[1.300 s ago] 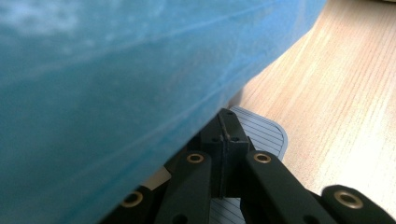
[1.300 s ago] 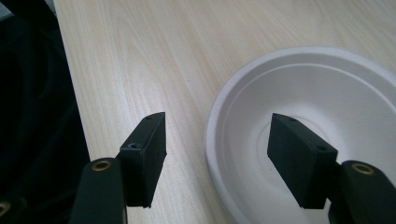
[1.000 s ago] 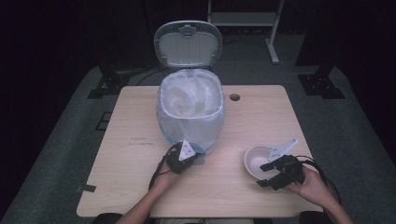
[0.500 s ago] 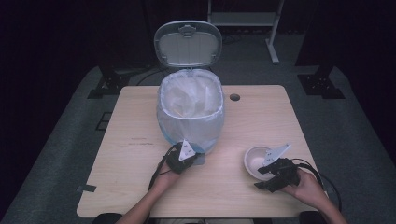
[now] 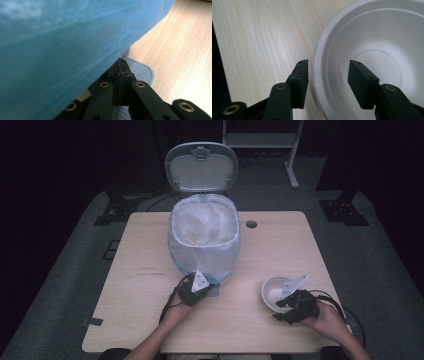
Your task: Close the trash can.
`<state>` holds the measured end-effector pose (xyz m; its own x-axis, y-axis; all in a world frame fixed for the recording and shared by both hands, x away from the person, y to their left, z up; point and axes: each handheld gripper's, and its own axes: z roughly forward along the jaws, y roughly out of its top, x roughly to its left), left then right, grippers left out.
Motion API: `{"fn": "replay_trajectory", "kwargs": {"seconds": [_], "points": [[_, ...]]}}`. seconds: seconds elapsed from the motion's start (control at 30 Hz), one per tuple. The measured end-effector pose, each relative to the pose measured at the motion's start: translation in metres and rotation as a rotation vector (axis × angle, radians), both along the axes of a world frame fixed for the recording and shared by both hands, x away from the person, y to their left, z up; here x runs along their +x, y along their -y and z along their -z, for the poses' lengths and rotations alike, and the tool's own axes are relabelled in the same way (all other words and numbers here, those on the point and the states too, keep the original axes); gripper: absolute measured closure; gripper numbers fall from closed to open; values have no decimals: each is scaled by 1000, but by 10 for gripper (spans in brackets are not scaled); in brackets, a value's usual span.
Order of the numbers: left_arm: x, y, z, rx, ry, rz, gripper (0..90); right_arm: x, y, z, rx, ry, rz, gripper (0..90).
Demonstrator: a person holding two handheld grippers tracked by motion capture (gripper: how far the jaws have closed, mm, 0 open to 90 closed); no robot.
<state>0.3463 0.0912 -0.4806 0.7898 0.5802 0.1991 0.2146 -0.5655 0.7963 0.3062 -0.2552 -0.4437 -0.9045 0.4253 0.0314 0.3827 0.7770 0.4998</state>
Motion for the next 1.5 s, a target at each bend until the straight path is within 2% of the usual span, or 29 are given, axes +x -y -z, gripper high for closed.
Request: {"fn": "replay_trajectory", "kwargs": {"seconds": [0.17,0.3,0.4,0.43,0.53,0.67,0.77,1.17,1.5], "points": [[0,0,0,-2,0,-1,900,1,0,-1,-3,4,-4,582],[0,0,0,-1,0,0,900,1,0,-4,1,9,-12,675],[0,0,0,3,2,3,900,2,1,-8,9,17,-15,696],[1,-2,-1,30,5,12,900,1,1,-10,12,15,-13,704],[1,-2,-2,36,10,12,900,2,2,-14,25,16,-16,728],[1,-2,-2,33,10,11,900,4,2,-22,9,26,-30,761],[1,-2,-2,34,11,12,900,8,3,-29,10,18,-27,782],[1,-2,-1,32,12,12,900,21,16,-45,89,-36,10,818],[1,-2,-1,31,12,12,900,28,22,-57,130,-55,15,833]]}}
